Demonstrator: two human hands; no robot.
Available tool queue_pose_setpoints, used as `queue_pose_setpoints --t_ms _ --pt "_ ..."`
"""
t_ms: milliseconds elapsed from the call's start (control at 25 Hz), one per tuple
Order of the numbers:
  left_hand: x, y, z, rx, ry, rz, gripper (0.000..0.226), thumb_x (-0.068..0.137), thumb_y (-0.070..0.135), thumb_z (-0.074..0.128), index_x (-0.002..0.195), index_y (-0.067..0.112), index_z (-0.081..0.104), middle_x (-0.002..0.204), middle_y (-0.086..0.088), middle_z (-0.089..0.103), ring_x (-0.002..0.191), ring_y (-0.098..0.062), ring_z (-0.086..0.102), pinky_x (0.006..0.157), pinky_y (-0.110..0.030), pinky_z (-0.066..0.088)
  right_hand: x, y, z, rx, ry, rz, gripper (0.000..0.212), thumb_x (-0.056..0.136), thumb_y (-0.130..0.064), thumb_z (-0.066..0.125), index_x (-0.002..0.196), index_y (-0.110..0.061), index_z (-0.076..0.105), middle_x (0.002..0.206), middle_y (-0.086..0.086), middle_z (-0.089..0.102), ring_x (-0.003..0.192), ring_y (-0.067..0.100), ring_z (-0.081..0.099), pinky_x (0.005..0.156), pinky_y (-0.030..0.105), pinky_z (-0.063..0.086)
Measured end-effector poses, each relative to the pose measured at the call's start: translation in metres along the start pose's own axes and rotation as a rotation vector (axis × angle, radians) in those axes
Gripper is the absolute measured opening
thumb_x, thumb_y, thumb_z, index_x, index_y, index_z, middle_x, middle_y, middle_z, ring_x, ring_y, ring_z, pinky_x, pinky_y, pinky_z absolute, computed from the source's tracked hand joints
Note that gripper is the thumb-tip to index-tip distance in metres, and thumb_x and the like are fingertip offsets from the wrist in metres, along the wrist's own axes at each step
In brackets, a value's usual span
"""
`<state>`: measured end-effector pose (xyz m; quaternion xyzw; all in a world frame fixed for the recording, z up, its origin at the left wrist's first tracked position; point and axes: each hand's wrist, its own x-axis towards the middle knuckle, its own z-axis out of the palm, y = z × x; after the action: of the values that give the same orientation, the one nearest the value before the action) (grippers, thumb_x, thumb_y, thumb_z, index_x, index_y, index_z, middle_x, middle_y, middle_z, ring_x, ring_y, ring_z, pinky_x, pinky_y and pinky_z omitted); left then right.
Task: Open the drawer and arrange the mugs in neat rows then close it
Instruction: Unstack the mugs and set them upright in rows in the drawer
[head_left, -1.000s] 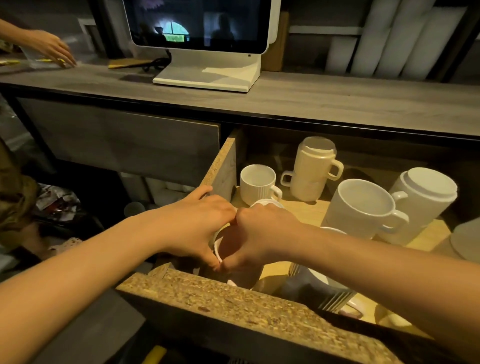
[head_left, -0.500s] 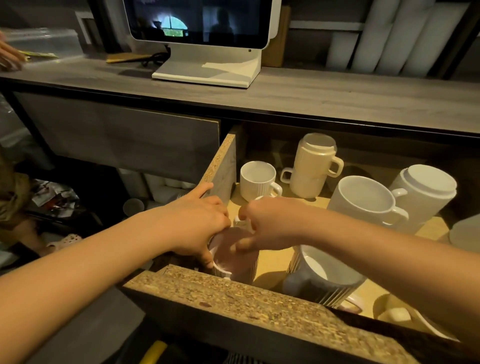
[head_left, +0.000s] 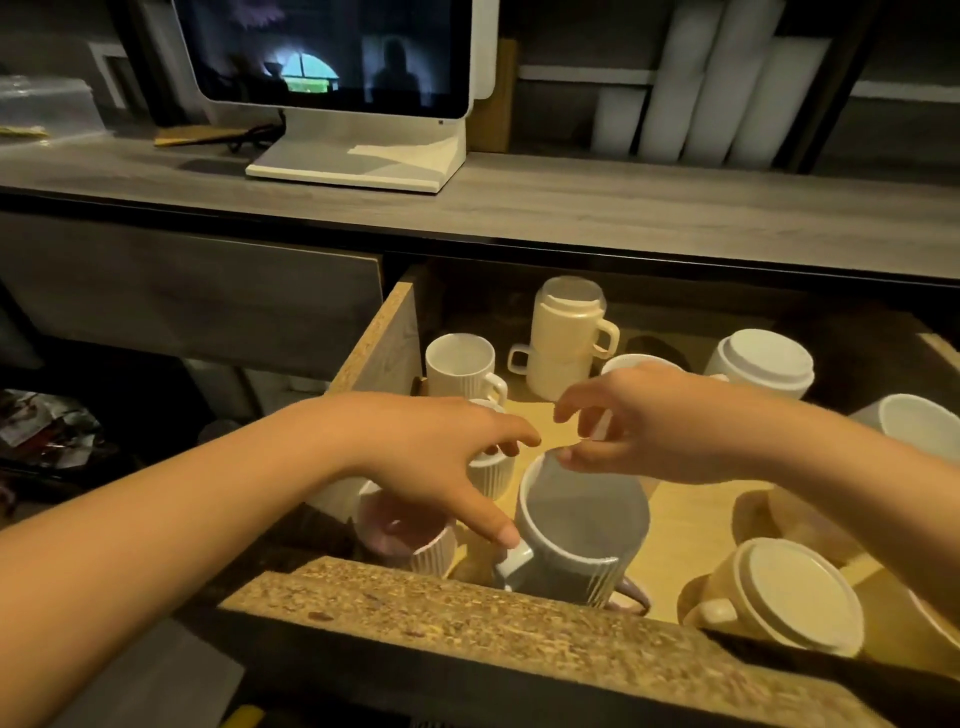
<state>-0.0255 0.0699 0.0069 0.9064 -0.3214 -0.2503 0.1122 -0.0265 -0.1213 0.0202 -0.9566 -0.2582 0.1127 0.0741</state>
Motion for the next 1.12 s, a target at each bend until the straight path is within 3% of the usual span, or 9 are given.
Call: queue_pose_setpoints --t_ms 80,240,480,640,800,920,1000,1120 --pt "0.01 0.006 0.002 -0.031 -0.008 0.058 0.078 0.074 0.052 0.069 0.139 0.033 0.032 0.139 0.015 0.044 0.124 -0.004 0.042 0.107 -0.031 0.038 -0.013 0.005 0.002 0.017 -0.038 0.018 0.05 0.082 -0.053 0.056 0.126 -0.031 0.05 0.118 -0.009 0.06 0.097 0.009 0.058 0.082 0.023 0.053" --pt "0.019 0.011 0.002 -0.047 0.007 0.082 0.072 0.072 0.048 0.074 0.133 0.03 0.041 0.13 0.016 0.05 0.115 -0.001 0.047 0.1 -0.024 0.041 -0.03 0.006 0.008 0.035 -0.086 0.012 0.062 0.074 -0.062 0.06 0.127 -0.034 0.046 0.116 -0.012 0.058 0.098 0.009 0.055 0.085 0.024 0.053" --pt "0.016 0.009 0.007 -0.118 0.04 0.095 0.065 0.071 0.049 0.074 0.126 0.039 0.04 0.122 0.023 0.05 0.112 0.003 0.049 0.099 -0.023 0.043 -0.032 0.0 0.018 -0.056 -0.077 -0.041 0.082 0.063 -0.073 0.06 0.131 -0.033 0.037 0.12 -0.013 0.054 0.098 0.008 0.051 0.077 0.019 0.047" --pt "0.017 0.007 0.012 -0.168 0.056 0.082 0.062 0.069 0.051 0.073 0.12 0.043 0.039 0.122 0.023 0.051 0.113 0.0 0.05 0.1 -0.027 0.044 -0.029 0.002 0.017 -0.032 -0.062 -0.073 0.077 0.065 -0.066 0.066 0.128 -0.029 0.042 0.113 -0.011 0.056 0.093 0.009 0.052 0.069 0.014 0.046" --pt "0.016 0.002 0.005 -0.329 0.094 0.129 0.061 0.073 0.044 0.075 0.126 0.034 0.046 0.121 0.019 0.056 0.11 0.001 0.055 0.096 -0.026 0.046 -0.028 0.011 0.0 0.122 -0.04 -0.065 0.077 0.063 -0.057 0.073 0.128 -0.028 0.045 0.107 -0.008 0.056 0.092 0.012 0.056 0.077 0.026 0.055" --pt "0.017 -0.004 -0.009 -0.418 0.166 0.167 0.069 0.07 0.05 0.07 0.132 0.038 0.042 0.127 0.018 0.054 0.117 -0.002 0.053 0.1 -0.031 0.046 -0.033 0.026 -0.02 0.211 0.062 -0.056 0.079 0.062 -0.049 0.077 0.131 -0.031 0.041 0.112 -0.014 0.05 0.093 0.005 0.053 0.073 0.015 0.049" --pt "0.022 -0.004 -0.017 -0.414 0.186 0.156 0.073 0.07 0.048 0.071 0.134 0.042 0.037 0.129 0.022 0.05 0.117 0.004 0.049 0.101 -0.027 0.043 -0.034 0.037 -0.032 0.295 0.099 -0.045 0.084 0.061 -0.043 0.079 0.133 -0.034 0.037 0.111 -0.022 0.046 0.098 -0.003 0.049 0.071 0.009 0.044" --pt "0.034 0.01 -0.027 -0.439 0.194 0.223 0.078 0.07 0.034 0.074 0.137 0.037 0.035 0.131 0.018 0.05 0.118 0.004 0.049 0.099 -0.022 0.045 -0.036 0.05 -0.041 0.435 0.114 -0.093 0.09 0.053 -0.048 0.081 0.131 -0.039 0.038 0.117 -0.028 0.047 0.109 -0.003 0.048 0.083 0.014 0.046"
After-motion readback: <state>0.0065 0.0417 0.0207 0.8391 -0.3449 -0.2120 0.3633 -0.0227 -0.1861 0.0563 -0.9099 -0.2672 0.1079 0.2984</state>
